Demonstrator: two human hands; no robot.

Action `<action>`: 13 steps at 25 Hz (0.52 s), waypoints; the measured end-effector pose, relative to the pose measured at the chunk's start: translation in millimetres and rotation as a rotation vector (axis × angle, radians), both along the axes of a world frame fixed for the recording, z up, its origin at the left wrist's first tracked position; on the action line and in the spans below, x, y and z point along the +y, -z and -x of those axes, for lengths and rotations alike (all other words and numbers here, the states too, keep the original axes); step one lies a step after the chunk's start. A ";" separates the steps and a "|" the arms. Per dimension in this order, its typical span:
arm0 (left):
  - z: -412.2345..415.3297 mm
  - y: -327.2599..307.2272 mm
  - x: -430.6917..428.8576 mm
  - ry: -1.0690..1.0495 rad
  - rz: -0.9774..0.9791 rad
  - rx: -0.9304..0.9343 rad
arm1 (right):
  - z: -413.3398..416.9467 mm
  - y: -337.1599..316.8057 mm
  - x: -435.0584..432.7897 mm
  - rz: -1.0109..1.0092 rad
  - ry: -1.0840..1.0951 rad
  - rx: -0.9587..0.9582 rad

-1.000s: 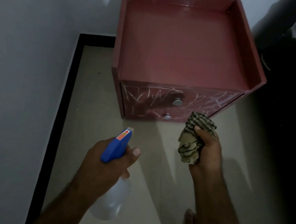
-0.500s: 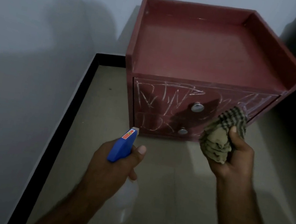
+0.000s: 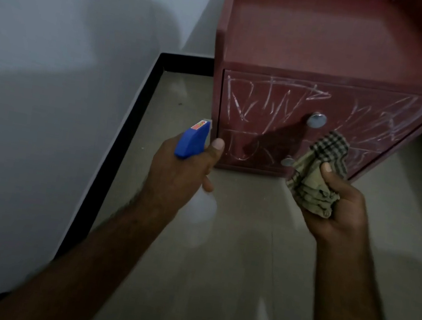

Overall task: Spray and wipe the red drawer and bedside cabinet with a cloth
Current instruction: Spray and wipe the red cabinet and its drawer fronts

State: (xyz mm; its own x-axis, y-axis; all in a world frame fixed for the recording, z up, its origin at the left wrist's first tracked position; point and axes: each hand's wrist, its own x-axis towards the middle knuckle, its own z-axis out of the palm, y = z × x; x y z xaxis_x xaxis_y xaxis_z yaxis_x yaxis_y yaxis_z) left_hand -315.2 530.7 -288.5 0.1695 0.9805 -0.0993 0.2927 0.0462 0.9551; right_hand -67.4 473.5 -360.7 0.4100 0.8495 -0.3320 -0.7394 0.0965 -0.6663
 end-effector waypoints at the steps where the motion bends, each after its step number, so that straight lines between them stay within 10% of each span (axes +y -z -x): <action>1: 3.9 2.1 1.3 0.008 -0.011 0.010 | 0.0 1.1 2.1 -0.001 0.005 -0.015; 13: 2.7 9.7 20.9 -0.013 -0.022 -0.024 | 0.1 15.6 2.6 -0.117 0.060 -0.042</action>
